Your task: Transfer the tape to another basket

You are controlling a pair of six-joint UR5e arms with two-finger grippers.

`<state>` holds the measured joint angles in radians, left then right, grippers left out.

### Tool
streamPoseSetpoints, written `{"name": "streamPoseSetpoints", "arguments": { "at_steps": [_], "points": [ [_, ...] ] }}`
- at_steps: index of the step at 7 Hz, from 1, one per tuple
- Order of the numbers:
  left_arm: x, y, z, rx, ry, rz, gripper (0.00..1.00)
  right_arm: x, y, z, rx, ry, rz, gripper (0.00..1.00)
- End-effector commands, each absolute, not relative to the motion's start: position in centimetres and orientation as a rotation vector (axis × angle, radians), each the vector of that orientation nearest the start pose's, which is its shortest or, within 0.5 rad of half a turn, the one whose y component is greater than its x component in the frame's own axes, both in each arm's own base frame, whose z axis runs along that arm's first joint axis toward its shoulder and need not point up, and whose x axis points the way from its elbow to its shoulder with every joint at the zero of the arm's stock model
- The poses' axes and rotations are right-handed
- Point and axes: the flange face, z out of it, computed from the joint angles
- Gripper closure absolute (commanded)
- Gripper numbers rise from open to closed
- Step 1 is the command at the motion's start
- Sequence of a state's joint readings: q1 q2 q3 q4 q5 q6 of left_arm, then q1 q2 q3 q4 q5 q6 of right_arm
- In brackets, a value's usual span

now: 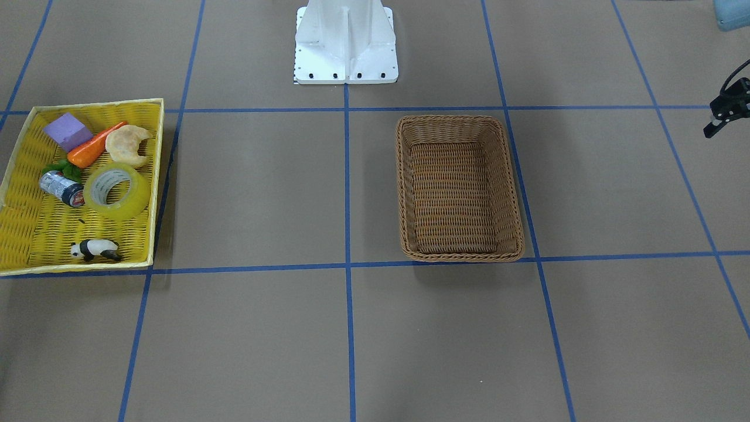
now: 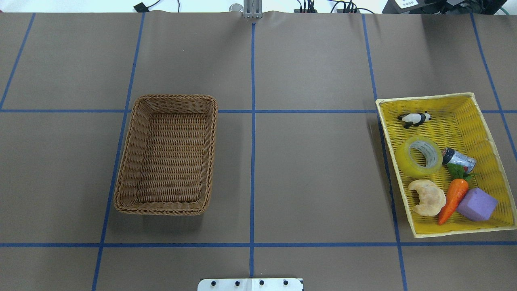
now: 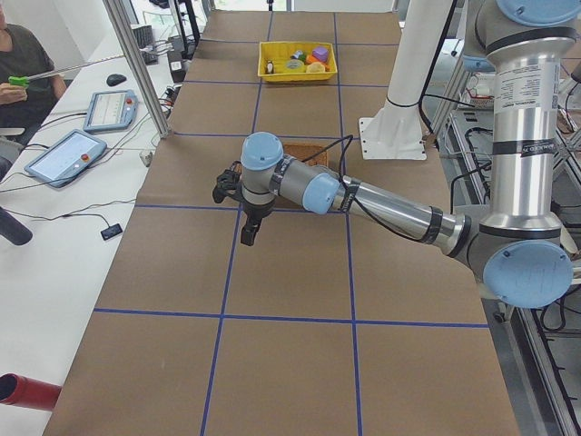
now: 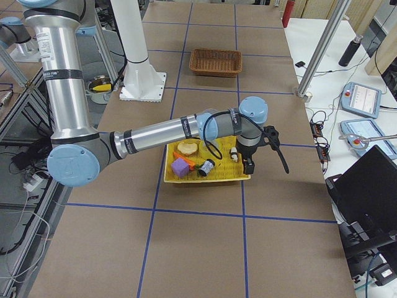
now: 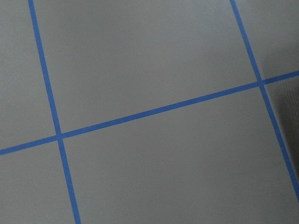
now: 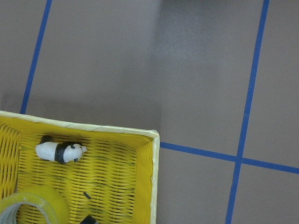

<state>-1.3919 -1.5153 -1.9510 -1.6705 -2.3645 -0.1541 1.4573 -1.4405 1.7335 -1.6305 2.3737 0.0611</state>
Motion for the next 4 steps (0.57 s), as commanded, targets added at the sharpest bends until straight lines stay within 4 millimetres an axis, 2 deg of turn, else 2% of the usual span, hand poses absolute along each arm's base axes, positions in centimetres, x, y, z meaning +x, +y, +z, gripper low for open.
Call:
{"name": "streamPoseSetpoints", "arguments": {
  "at_steps": [1, 4],
  "points": [
    [2.20, -47.14, 48.54, 0.259, 0.833, 0.187, 0.02, -0.02, -54.80, 52.03, 0.140, -0.812, -0.138, 0.00],
    [1.95, -46.62, 48.30, 0.269, 0.832, 0.188, 0.02, -0.01, -54.57, 52.35, 0.133, -0.814, -0.134, 0.00]
  ]
}}
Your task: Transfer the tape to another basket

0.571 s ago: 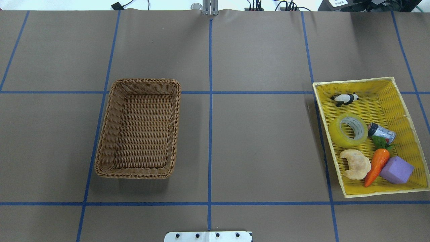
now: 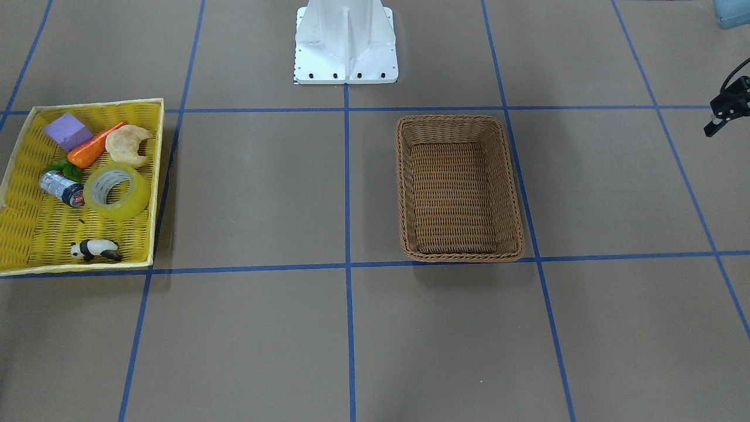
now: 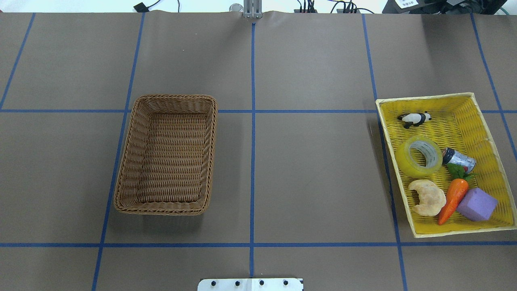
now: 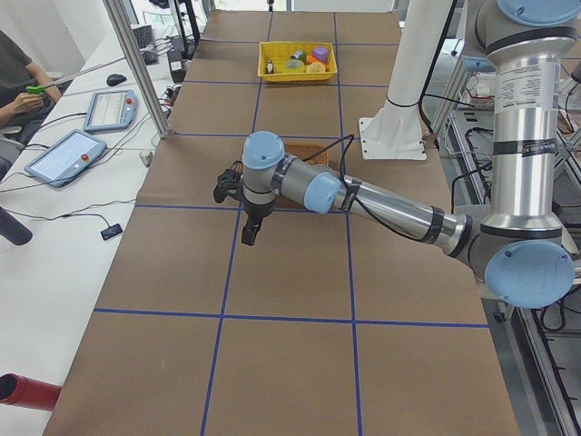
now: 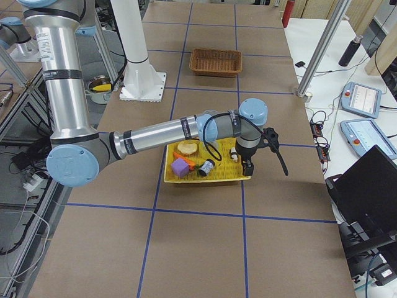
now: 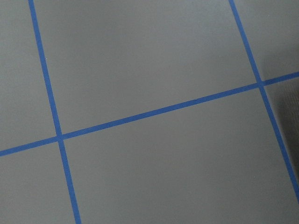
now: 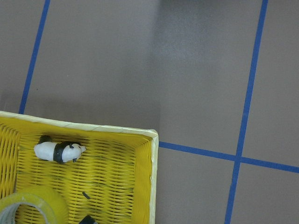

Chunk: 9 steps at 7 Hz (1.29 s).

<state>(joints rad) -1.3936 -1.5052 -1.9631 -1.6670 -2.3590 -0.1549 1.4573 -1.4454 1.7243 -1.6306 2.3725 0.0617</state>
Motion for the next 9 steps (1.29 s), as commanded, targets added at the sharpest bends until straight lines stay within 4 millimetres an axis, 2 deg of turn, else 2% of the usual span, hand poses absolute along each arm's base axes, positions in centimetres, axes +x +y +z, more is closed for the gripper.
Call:
{"name": "streamPoseSetpoints", "arguments": {
  "at_steps": [1, 7, 9],
  "points": [
    [2.0, -46.6, 48.2, 0.270, 0.834, 0.188, 0.02, 0.0, -54.5, 52.5, 0.131, -0.813, -0.133, 0.00],
    [2.1, -46.6, 48.1, 0.271, 0.839, 0.192, 0.02, -0.2, -54.7, 51.5, 0.158, -0.819, -0.150, 0.00],
    [2.1, -46.6, 48.3, 0.267, 0.837, 0.191, 0.02, -0.7, -54.2, 52.4, 0.202, -0.821, -0.179, 0.00]
  ]
}}
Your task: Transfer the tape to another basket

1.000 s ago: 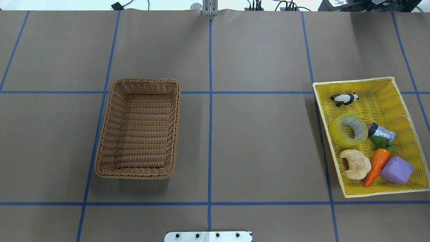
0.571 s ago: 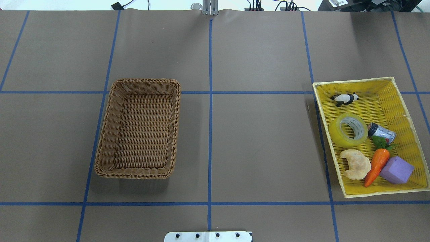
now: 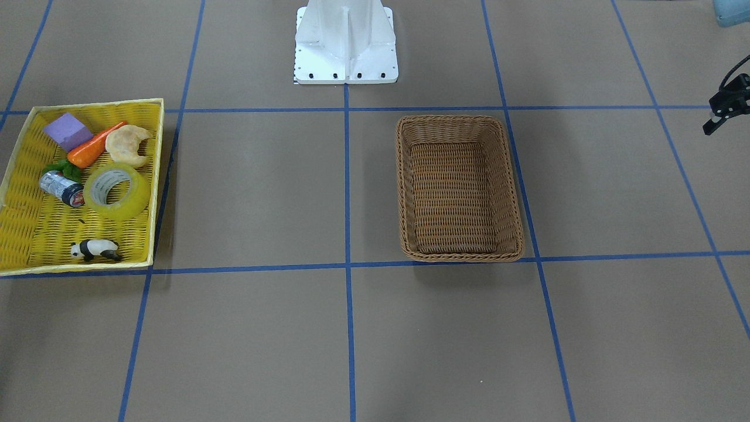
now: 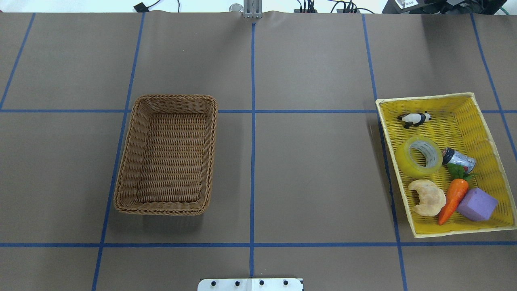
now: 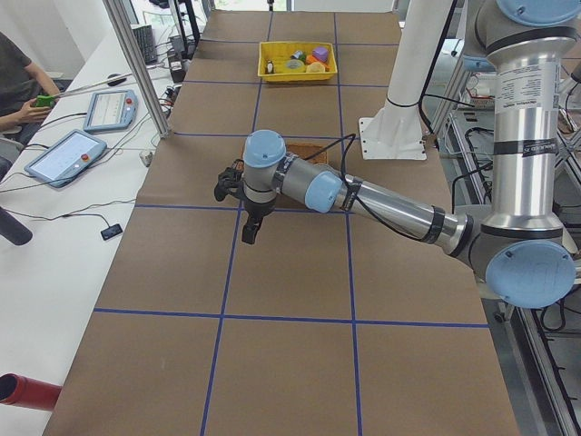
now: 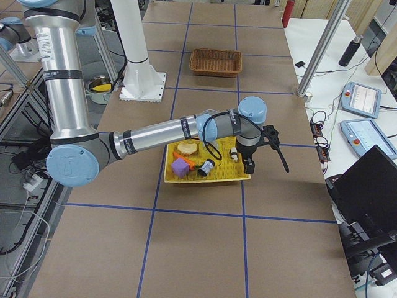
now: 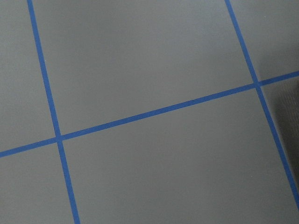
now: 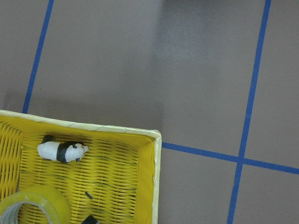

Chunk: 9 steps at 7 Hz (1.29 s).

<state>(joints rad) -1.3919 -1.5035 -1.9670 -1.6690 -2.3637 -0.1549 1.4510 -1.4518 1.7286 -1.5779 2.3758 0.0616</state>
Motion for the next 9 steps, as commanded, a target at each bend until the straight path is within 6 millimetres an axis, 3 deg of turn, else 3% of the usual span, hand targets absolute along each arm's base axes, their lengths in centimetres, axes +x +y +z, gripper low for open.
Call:
{"name": "streamPoseSetpoints", "arguments": {
  "at_steps": [1, 2, 4, 6, 9],
  "points": [
    [2.1, -46.6, 48.5, 0.262, 0.840, 0.190, 0.02, -1.0, -53.9, 52.7, 0.197, -0.824, -0.183, 0.00],
    [2.2, -46.7, 48.6, 0.260, 0.840, 0.191, 0.02, -1.6, -53.8, 52.5, 0.193, -0.831, -0.191, 0.00],
    [2.3, -46.6, 48.6, 0.259, 0.841, 0.193, 0.02, -7.4, -53.1, 52.3, 0.148, -0.851, -0.203, 0.00],
    [2.3, -46.6, 48.5, 0.260, 0.843, 0.194, 0.02, -14.6, -50.1, 53.2, 0.246, -0.841, -0.166, 0.00],
    [2.3, -46.7, 48.7, 0.257, 0.841, 0.191, 0.02, -21.3, -47.8, 52.0, 0.281, -0.865, -0.291, 0.00]
  ]
}}
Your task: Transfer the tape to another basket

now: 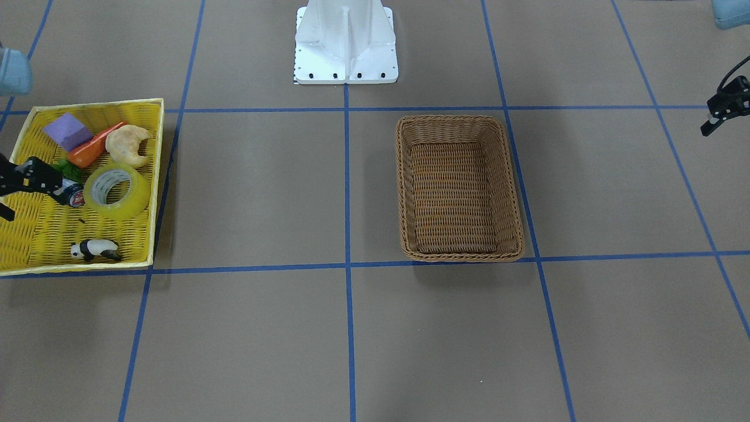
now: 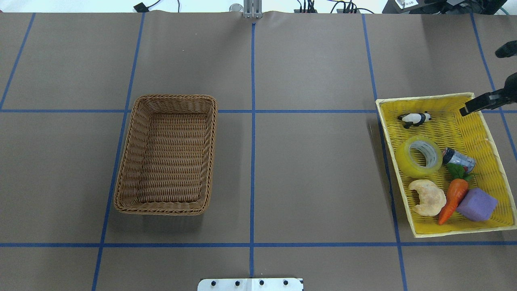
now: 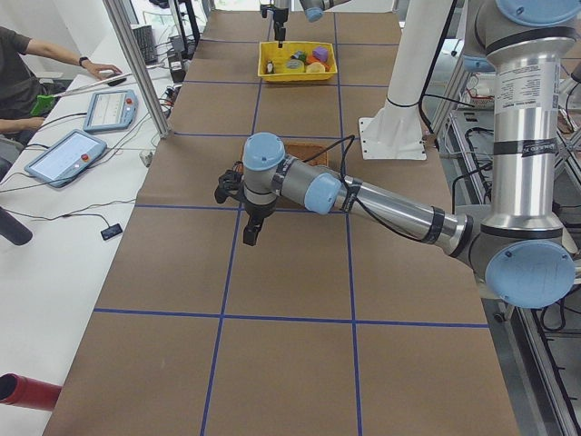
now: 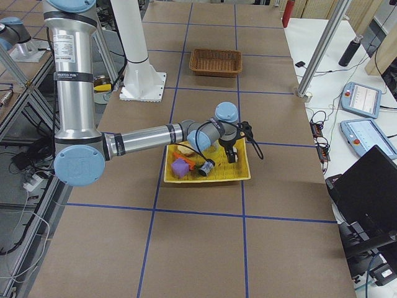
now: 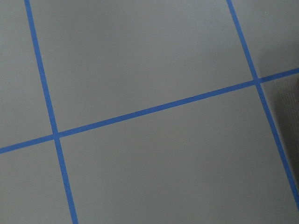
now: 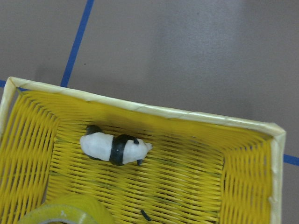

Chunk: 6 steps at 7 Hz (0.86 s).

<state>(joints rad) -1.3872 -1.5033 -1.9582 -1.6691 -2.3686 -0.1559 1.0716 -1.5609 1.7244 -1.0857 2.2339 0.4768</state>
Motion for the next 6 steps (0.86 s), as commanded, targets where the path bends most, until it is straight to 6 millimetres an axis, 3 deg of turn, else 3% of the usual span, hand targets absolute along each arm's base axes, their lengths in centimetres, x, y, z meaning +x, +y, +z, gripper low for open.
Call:
{"name": "streamPoseSetpoints", "arguments": {
  "at_steps": [1, 6],
  "points": [
    [2.4, -46.7, 48.7, 0.250, 0.844, 0.177, 0.02, -23.3, -47.1, 51.8, 0.299, -0.865, -0.334, 0.00],
    [2.4, -46.7, 48.6, 0.235, 0.850, 0.142, 0.02, -23.8, -46.0, 54.8, 0.323, -0.826, -0.526, 0.00]
  ]
}}
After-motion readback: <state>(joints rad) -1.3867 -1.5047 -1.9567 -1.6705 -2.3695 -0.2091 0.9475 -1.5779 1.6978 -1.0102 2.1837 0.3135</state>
